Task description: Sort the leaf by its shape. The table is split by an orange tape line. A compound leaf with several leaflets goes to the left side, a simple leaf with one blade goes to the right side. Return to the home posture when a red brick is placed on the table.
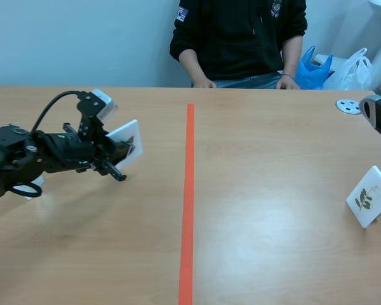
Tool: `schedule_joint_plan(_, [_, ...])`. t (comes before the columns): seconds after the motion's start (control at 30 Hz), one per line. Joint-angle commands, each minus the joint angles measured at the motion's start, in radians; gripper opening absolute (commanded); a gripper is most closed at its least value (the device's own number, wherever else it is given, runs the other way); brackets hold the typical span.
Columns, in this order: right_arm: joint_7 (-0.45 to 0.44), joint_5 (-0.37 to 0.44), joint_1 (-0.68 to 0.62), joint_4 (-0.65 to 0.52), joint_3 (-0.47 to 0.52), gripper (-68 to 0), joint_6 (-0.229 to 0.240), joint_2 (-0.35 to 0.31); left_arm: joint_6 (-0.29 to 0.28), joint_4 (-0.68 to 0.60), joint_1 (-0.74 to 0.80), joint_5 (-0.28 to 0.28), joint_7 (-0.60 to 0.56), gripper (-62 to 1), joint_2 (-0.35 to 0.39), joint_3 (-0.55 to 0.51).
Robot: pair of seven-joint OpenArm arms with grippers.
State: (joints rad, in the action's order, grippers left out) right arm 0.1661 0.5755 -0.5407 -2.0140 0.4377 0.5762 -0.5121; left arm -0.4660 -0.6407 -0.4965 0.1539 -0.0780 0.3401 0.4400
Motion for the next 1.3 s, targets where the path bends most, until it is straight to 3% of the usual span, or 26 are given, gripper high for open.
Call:
schedule_joint_plan(0.0, [-0.015, 0.011, 0.012, -0.010, 0.013, -12.4, -0.007, -0.008, -0.002, -0.032, 0.027, 0.021, -0.005, -52.6, 0.021, -0.016])
schedule_joint_plan(0.27, [-0.015, 0.011, 0.012, -0.010, 0.013, -12.4, -0.007, -0.008, -0.001, -0.143, 0.172, 0.057, -0.004, -52.6, 0.124, -0.113])
schedule_joint_plan(0.5, [-0.015, 0.010, 0.012, -0.010, 0.013, -12.4, -0.007, -0.008, -0.001, -0.167, 0.235, 0.093, -0.006, -52.6, 0.177, -0.198])
schedule_joint_plan(0.83, [-0.015, 0.010, 0.012, -0.010, 0.013, -12.4, -0.007, -0.008, 0.014, -0.166, 0.294, 0.089, -0.010, -52.6, 0.198, -0.261])
schedule_joint_plan(1.0, [-0.016, 0.010, 0.012, -0.010, 0.013, -12.4, -0.007, -0.008, 0.084, -0.164, 0.314, 0.090, -0.013, -52.6, 0.198, -0.266])
schedule_joint_plan(1.27, [-0.019, 0.010, 0.012, -0.010, 0.013, -12.4, -0.007, -0.008, 0.106, -0.164, 0.324, 0.086, -0.010, -52.0, 0.196, -0.267])
